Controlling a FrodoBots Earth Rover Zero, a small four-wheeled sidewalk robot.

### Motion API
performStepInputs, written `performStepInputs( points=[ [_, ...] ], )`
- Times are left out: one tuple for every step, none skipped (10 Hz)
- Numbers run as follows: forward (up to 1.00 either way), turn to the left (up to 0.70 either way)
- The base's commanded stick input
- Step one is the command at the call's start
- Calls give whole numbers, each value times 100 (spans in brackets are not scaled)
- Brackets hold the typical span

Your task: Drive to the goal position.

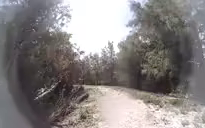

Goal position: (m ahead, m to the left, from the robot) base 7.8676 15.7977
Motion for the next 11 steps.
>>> performStepInputs(
  points=[
    [70,0],
    [70,0],
    [70,0],
    [70,0],
    [70,0],
    [70,0],
    [70,0],
    [70,0],
    [70,0],
    [70,0],
    [70,0]
  ],
)
